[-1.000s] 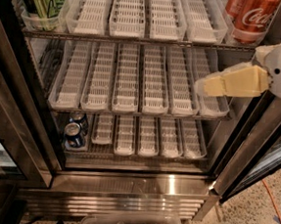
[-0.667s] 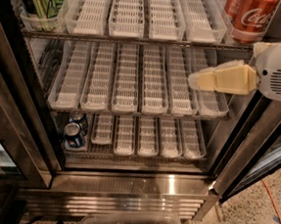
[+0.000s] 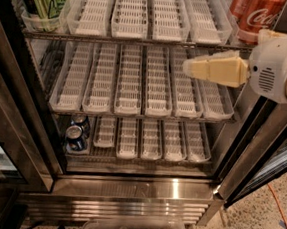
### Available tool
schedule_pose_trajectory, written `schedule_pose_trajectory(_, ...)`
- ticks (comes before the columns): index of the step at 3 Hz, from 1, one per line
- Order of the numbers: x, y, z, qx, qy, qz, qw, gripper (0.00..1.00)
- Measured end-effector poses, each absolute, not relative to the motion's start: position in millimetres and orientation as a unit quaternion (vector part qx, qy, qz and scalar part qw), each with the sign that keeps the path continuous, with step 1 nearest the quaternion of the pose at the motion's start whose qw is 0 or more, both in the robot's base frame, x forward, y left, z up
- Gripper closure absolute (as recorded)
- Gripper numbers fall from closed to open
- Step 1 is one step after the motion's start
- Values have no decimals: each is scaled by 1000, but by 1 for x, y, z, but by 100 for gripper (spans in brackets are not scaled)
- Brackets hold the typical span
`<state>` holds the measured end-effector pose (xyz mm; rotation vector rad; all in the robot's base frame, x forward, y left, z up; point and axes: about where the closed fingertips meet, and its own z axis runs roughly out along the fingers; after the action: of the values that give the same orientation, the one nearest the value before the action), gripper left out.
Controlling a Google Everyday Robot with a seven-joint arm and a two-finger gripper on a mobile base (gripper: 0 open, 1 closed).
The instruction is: Pick coke can from top shelf of fridge
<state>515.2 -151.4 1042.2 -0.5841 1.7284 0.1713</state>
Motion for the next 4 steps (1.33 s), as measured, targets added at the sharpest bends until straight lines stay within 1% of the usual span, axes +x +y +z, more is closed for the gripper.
schedule_pose_trajectory(1, 523, -156, 1052, -251, 733, 51, 631, 0)
schedule_pose_trajectory(2, 525, -178, 1057, -243, 729, 17, 640, 0)
schedule_pose_trajectory(4, 530, -182, 1060, -226, 728, 9, 647, 0)
